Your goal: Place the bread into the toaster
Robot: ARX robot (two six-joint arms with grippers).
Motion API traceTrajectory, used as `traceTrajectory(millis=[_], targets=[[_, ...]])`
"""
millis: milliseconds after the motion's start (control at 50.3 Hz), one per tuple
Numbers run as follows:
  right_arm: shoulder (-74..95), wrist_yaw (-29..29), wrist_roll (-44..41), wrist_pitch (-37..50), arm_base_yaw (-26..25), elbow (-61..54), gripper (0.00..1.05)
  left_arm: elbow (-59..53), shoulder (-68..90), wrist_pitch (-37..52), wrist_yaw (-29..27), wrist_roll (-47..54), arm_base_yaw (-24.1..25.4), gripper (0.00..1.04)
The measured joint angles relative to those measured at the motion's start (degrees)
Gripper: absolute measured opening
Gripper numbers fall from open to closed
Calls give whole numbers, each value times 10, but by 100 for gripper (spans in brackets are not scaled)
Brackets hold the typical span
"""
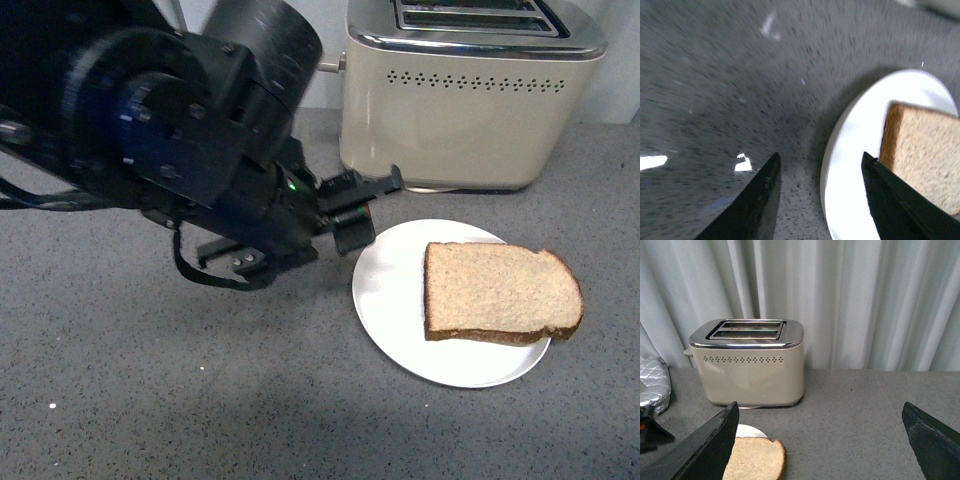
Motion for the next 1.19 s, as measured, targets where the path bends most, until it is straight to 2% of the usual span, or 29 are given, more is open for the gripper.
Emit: traceTrajectory(millis=[99,159,219,278,298,338,378,418,517,597,776,1153,1193], targets=[[0,0,0,0,0,0,95,-46,-53,38,-66,1,12,61],[0,0,0,0,0,0,95,-89,-96,92,-134,2,20,70],[0,0,0,0,0,0,95,-129,-132,142,-172,1,26,77],[0,0,0,0,0,0,95,-209,-166,312,-250,71,38,69],[0,0,0,0,0,0,95,-254,-184,398,-263,124,47,63],[0,0,0,0,0,0,95,-332,-219,513,-257,200,64,54],[0,1,0,0,0,0,95,-389,-255,588,-252,259,81,45],[0,1,0,0,0,0,95,-426,-293,619,-239,291,96,36],[0,0,0,0,0,0,95,-473,-351,615,-212,330,120,18],[0,0,0,0,0,0,95,-495,-408,560,-194,343,137,4],[0,0,0,0,0,0,95,-548,-535,500,-154,353,177,4],[0,0,0,0,0,0,95,-594,-691,389,-116,357,217,4],[0,0,0,0,0,0,95,-597,-706,377,-100,357,228,4]])
